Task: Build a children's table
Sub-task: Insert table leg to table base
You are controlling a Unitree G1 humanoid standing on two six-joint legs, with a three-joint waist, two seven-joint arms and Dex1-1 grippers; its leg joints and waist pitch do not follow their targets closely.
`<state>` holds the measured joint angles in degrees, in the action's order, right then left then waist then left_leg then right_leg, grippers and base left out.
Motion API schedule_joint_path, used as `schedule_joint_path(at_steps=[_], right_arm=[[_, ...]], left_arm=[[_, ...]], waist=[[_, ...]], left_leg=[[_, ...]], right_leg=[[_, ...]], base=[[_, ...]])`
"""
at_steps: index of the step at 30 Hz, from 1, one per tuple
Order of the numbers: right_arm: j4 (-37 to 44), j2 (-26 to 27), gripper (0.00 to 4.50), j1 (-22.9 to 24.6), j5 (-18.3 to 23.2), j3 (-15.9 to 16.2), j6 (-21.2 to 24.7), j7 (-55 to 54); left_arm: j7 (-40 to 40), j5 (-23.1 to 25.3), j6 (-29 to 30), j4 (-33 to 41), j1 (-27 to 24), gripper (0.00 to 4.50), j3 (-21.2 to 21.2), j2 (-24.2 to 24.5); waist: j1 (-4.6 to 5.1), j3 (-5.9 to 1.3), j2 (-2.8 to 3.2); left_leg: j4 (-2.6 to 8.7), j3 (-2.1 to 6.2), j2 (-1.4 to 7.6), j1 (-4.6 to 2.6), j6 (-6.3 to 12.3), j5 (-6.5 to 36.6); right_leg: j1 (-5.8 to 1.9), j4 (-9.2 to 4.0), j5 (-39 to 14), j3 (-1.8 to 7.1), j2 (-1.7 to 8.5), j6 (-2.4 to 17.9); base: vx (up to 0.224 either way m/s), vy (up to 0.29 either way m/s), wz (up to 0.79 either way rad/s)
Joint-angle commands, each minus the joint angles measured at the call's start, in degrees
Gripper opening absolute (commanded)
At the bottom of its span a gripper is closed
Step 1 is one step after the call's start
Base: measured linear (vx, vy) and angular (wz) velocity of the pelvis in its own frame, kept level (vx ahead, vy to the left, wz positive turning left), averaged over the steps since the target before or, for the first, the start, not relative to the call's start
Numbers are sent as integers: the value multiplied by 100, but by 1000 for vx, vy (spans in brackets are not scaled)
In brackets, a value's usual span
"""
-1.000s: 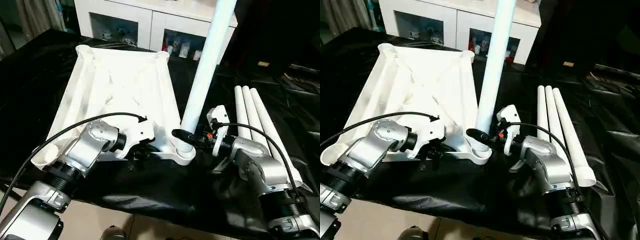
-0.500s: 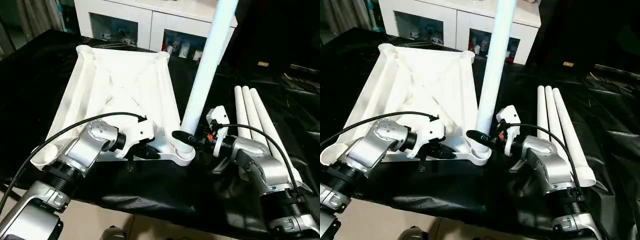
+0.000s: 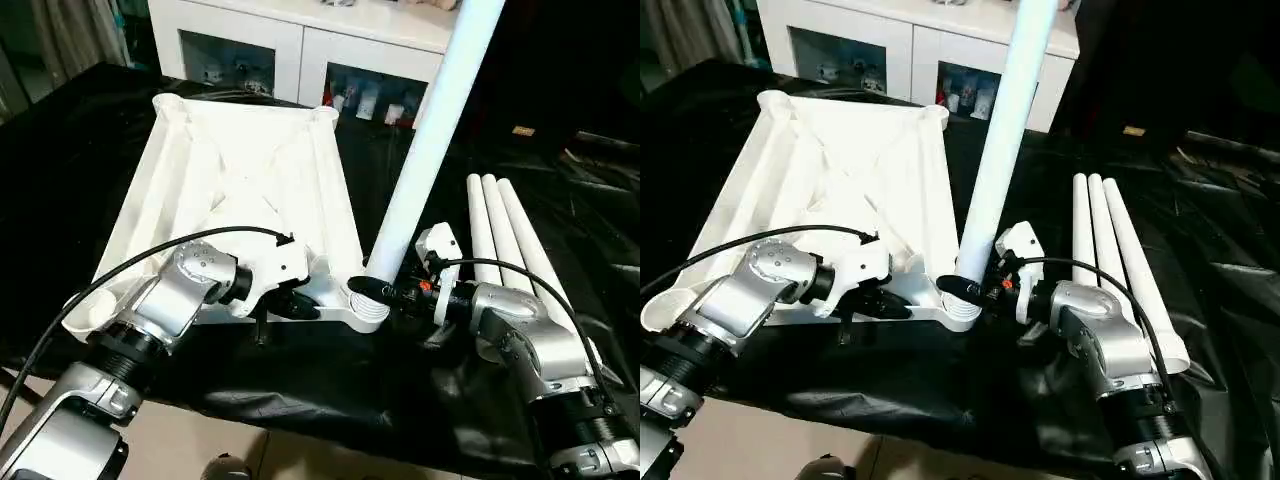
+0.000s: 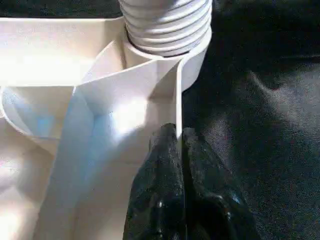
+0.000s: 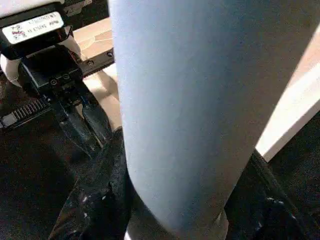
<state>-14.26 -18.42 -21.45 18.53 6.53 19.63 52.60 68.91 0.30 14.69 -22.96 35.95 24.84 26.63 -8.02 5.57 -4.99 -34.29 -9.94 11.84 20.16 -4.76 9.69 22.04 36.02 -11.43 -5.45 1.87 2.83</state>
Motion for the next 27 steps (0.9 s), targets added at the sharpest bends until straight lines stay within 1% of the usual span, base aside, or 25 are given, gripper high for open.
schedule_joint_path(at_steps=[1, 4, 5, 6, 7, 8, 10, 11, 13, 14, 15, 16, 17, 19, 20, 21, 22, 23, 25, 26, 27], right_arm=[[-95, -20, 195, 72, -35, 22, 73, -13], [-119, -4, 195, 82, -22, 9, 68, -33], [-224, 68, 195, 93, 10, -69, 11, -90], [-300, 113, 195, 100, 37, -124, -24, -129], [-387, 160, 195, 111, 69, -185, -59, -172], [-473, 202, 195, 131, 94, -243, -104, -211], [-524, 229, 195, 156, 109, -282, -148, -238], [-635, 315, 195, 227, 170, -398, -223, -312], [-739, 391, 195, 297, 231, -497, -290, -371], [-791, 428, 195, 348, 248, -539, -350, -407], [-823, 451, 195, 381, 256, -563, -389, -428], [-845, 477, 195, 432, 256, -577, -439, -440], [-865, 555, 195, 552, 262, -618, -576, -484], [-885, 592, 195, 590, 265, -645, -640, -501], [-906, 665, 195, 675, 275, -687, -750, -569], [-917, 685, 195, 702, 277, -697, -789, -589], [-921, 714, 195, 753, 275, -701, -851, -607], [-932, 756, 195, 808, 265, -719, -940, -644], [-936, 829, 195, 911, 269, -758, -1091, -706], [-925, 901, 195, 981, 298, -822, -1204, -777], [-923, 915, 195, 991, 304, -837, -1222, -792]], left_arm=[[-11, 121, -1, -80, 36, 0, 72, -16], [-16, 126, -12, -96, 55, 0, 47, -10], [-30, 104, -11, -106, 55, 0, 12, -26], [-50, 95, -17, -109, 53, 0, -3, -42], [-79, 71, -3, -108, 46, 0, -33, -67], [-110, 47, 22, -103, 37, 0, -62, -94], [-136, 44, 29, -96, 31, 0, -73, -108], [-184, 33, 51, -86, 15, 0, -101, -127], [-211, 28, 35, -95, 9, 0, -117, -139], [-217, 21, 42, -97, 10, 0, -123, -147], [-221, 16, 50, -98, 11, 0, -128, -152], [-240, 16, 54, -104, 17, 0, -139, -161], [-273, 20, 49, -131, 38, 0, -156, -177], [-280, 24, 45, -143, 46, 0, -161, -183], [-318, 32, 31, -181, 68, 0, -178, -202], [-328, 34, 27, -192, 75, 0, -183, -207], [-347, 38, 18, -210, 85, 0, -189, -217], [-387, 41, 2, -242, 104, 0, -203, -232], [-419, 44, -11, -276, 128, 0, -214, -248], [-448, 47, -31, -320, 152, 0, -229, -267], [-455, 48, -36, -331, 157, 0, -233, -271]], waist=[[26, -430, 90], [24, -436, 92], [21, -433, 119], [28, -433, 102], [27, -432, 102], [28, -420, 117], [27, -418, 116], [30, -413, 149], [29, -414, 141], [24, -414, 151], [25, -414, 145], [20, -409, 167], [22, -412, 163], [19, -412, 160], [24, -404, 183], [25, -395, 168], [24, -389, 170], [16, -390, 196], [27, -396, 185], [25, -398, 225], [28, -400, 220]], left_leg=[[413, 92, 229, -64, 27, 1128], [413, 91, 228, -64, 42, 1068], [415, 96, 230, -63, 39, 1066], [416, 92, 229, -61, 41, 1086], [415, 91, 225, -63, 42, 1102], [419, 93, 229, -75, 29, 1167], [421, 98, 235, -81, 14, 1242], [428, 103, 240, -88, -3, 1326], [429, 107, 235, -89, -4, 1354], [432, 110, 236, -84, 3, 1337], [432, 107, 239, -85, 10, 1323], [436, 112, 242, -93, 7, 1336], [436, 111, 244, -94, 6, 1365], [437, 109, 245, -93, 8, 1385], [443, 116, 238, -96, 5, 1410], [442, 106, 234, -102, 16, 1463], [441, 108, 230, -112, 20, 1511], [441, 110, 228, -113, 27, 1538], [451, 118, 235, -118, 30, 1593], [459, 128, 239, -117, 33, 1627], [459, 125, 243, -119, 35, 1639]], right_leg=[[-263, -552, -1757, 416, 728, 670], [-263, -538, -1633, 417, 722, 693], [-261, -529, -1593, 418, 723, 711], [-263, -532, -1569, 417, 722, 734], [-263, -539, -1596, 416, 727, 740], [-250, -556, -1689, 413, 732, 752], [-250, -569, -1796, 410, 735, 731], [-242, -579, -1822, 411, 734, 735], [-245, -576, -1823, 410, 737, 747], [-254, -574, -1806, 410, 746, 759], [-251, -570, -1759, 410, 743, 772], [-243, -568, -1748, 410, 742, 783], [-243, -567, -1712, 410, 742, 804], [-242, -566, -1705, 412, 748, 811], [-239, -564, -1741, 402, 740, 816], [-230, -588, -1833, 406, 742, 789], [-223, -599, -1924, 406, 748, 781], [-223, -614, -2050, 402, 757, 745], [-226, -623, -2140, 392, 764, 712], [-220, -630, -2189, 390, 773, 690], [-213, -639, -2174, 394, 775, 690]], base=[[0, 0, 0], [0, 0, 0], [0, 0, 0], [0, 0, 0], [0, 0, 0], [0, 0, 0], [0, 0, 0], [0, 0, 0], [0, 0, 0], [0, 0, 0], [0, 0, 0], [0, 0, 0], [0, 0, 0], [0, 0, 0], [0, 0, 0], [0, 0, 0], [0, 0, 0], [0, 0, 0], [0, 0, 0], [0, 0, 0], [0, 0, 0]])
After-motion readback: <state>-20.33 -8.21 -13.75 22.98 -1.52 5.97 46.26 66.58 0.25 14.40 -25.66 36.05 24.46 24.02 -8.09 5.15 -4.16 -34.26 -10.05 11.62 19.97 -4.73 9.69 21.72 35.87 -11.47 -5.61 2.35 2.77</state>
